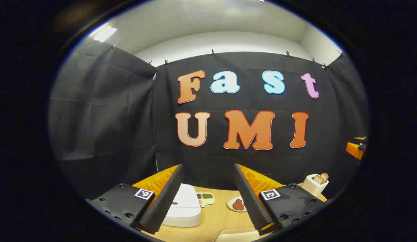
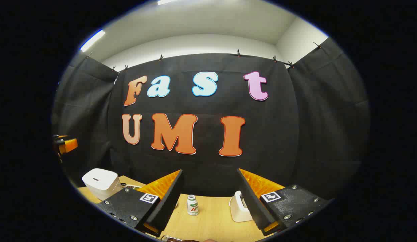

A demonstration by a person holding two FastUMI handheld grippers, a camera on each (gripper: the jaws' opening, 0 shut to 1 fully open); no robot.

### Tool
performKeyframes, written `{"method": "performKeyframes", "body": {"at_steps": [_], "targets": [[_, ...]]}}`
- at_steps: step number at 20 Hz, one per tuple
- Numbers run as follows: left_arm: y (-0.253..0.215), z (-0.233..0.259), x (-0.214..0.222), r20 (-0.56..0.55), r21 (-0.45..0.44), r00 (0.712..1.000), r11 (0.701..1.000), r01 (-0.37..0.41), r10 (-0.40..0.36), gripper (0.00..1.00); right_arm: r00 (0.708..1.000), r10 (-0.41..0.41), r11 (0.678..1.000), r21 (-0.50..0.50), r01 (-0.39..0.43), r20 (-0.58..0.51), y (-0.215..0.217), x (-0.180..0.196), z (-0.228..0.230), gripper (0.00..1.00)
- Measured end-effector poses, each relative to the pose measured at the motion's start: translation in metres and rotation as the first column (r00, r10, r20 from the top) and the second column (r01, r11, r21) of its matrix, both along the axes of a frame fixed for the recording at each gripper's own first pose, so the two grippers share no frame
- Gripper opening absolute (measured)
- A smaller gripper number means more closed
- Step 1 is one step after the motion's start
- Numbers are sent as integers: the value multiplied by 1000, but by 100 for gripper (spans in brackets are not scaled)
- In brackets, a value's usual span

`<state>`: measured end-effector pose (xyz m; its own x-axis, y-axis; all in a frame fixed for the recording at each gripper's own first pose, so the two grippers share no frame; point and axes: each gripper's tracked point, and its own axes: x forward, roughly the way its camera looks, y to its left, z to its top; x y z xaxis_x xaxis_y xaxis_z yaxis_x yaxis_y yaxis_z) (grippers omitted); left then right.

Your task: Close the left gripper, press the button to open the rice cooker; take a wooden spoon from the chopstick holder with the right hand, scoop a spoonful of rice and pour it into the rice cooker, then put the wooden spoon back into the chopstick holder.

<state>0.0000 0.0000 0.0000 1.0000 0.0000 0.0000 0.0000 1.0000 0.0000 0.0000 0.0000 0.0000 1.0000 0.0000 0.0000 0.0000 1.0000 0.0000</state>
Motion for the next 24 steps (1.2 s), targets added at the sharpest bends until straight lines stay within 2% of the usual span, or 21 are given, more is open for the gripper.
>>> {"method": "performKeyframes", "body": {"at_steps": [2, 3, 4, 7, 10, 11, 12, 14, 19, 24], "targets": [[2, 3, 3, 0, -9, 1000, 1000, 13, -13, 98, 1000, -11, 1000, -13, 12, 17, 3, -3, 11, 95], [2, 5, 6, -2, -15, 1000, 1000, 26, -26, 99, 999, -19, 1000, -16, 20, 33, 7, -5, 18, 99], [5, 5, 11, -11, -13, 999, 999, 35, -35, 100, 998, -26, 1000, -14, 26, 49, 13, -6, 26, 95], [10, 11, 22, -12, 25, 997, 997, 70, -70, 98, 997, -28, 999, -15, 29, 72, 37, -9, 38, 95], [7, 13, 31, 2, 37, 992, 992, 123, -123, 97, 997, -35, 998, -45, 38, 70, 56, -6, 40, 99], [8, 13, 33, 5, 35, 991, 990, 134, -135, 97, 997, -34, 998, -54, 37, 68, 61, -5, 40, 95], [11, 12, 37, 6, 33, 989, 989, 145, -145, 100, 997, -33, 997, -61, 36, 63, 65, -6, 39, 99], [15, 11, 42, 11, 24, 988, 987, 156, -156, 100, 998, -29, 997, -73, 33, 54, 73, -6, 39, 96], [35, 11, 48, 18, 24, 990, 990, 138, -139, 100, 998, -43, 995, -86, 47, 50, 78, -5, 40, 96], [64, 12, 58, 25, 18, 997, 997, 77, -78, 97, 997, -61, 994, -92, 64, 37, 76, -7, 35, 96]]}}
